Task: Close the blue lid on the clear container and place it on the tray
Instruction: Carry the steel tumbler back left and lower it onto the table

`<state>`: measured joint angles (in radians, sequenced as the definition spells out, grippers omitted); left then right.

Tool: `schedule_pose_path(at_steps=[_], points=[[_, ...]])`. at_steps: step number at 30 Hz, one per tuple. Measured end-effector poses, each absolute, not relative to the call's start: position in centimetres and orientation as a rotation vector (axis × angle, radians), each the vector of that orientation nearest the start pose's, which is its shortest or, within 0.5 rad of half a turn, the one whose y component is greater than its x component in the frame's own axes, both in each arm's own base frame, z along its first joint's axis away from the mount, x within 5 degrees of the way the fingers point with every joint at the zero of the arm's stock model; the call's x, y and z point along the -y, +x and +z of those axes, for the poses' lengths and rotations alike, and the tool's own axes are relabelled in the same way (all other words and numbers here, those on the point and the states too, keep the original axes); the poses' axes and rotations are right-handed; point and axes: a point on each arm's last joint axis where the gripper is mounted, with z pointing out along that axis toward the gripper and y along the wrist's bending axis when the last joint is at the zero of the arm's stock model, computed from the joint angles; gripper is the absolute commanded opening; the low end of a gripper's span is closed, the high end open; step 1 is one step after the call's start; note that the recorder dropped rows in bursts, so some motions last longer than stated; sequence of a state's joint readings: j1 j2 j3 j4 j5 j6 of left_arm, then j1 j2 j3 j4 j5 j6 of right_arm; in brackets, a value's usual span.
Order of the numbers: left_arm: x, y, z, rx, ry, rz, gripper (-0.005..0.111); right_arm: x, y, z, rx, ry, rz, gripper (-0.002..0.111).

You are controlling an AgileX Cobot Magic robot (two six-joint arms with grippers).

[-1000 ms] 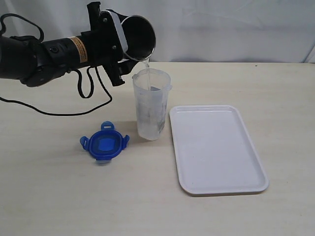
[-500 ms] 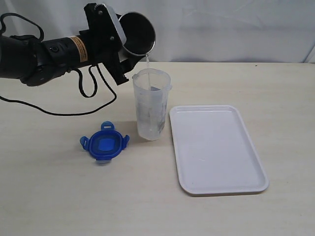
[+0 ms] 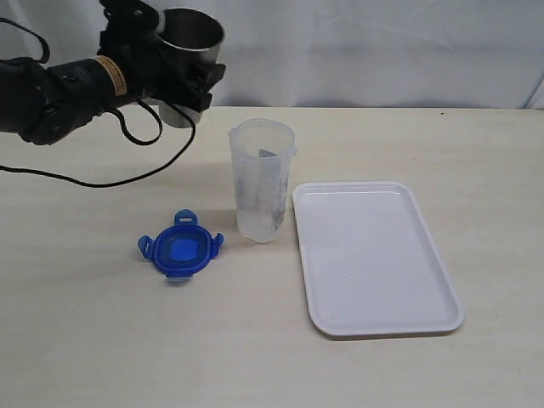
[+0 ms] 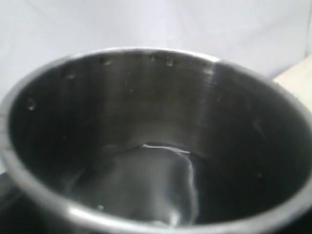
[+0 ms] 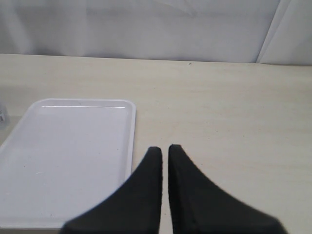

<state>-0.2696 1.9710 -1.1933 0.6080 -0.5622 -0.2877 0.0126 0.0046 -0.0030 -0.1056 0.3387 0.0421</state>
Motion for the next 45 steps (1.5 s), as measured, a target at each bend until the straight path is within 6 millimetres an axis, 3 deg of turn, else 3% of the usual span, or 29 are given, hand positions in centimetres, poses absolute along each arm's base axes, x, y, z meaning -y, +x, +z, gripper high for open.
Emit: schedule_pose_path(at_steps=[3,5,10,15,19,30,34,41,45], points=[[11.9,42.7,20.0,-1.657,0.498,-0.364,0.000,0.3,5.4,18.4,-1.822,-0.039,-0.064,0.005],[9.8,43.8,18.1,-1.682,0.418,-0.360,0.000,0.3,5.4,18.4,-1.822,-0.039,-0.064,0.005],[6.9,46.4,14.2,-1.743,0.337,-0.326,0.000,0.3,5.4,18.4,-1.822,-0.039,-0.064,0.005],[6.9,48.5,11.2,-1.737,0.331,-0.340,0.000,0.3,5.4,18.4,-1.822,-0.039,-0.064,0.005],[7.0,49.0,8.4,-1.750,0.319,-0.361,0.000,0.3,5.4,18.4,-1.822,-0.039,-0.064,0.005],[7.0,49.1,7.9,-1.749,0.303,-0.366,0.000,0.3,5.4,18.4,-1.822,-0.039,-0.064,0.005],[7.1,49.1,7.9,-1.749,0.319,-0.367,0.018,0.3,5.4,18.4,-1.822,-0.039,-0.064,0.005],[7.2,49.1,7.9,-1.747,0.338,-0.368,0.075,0.3,5.4,18.4,-1.822,-0.039,-0.064,0.005],[7.2,49.2,8.1,-1.741,0.336,-0.369,0.086,0.3,5.4,18.4,-1.822,-0.039,-0.064,0.005]])
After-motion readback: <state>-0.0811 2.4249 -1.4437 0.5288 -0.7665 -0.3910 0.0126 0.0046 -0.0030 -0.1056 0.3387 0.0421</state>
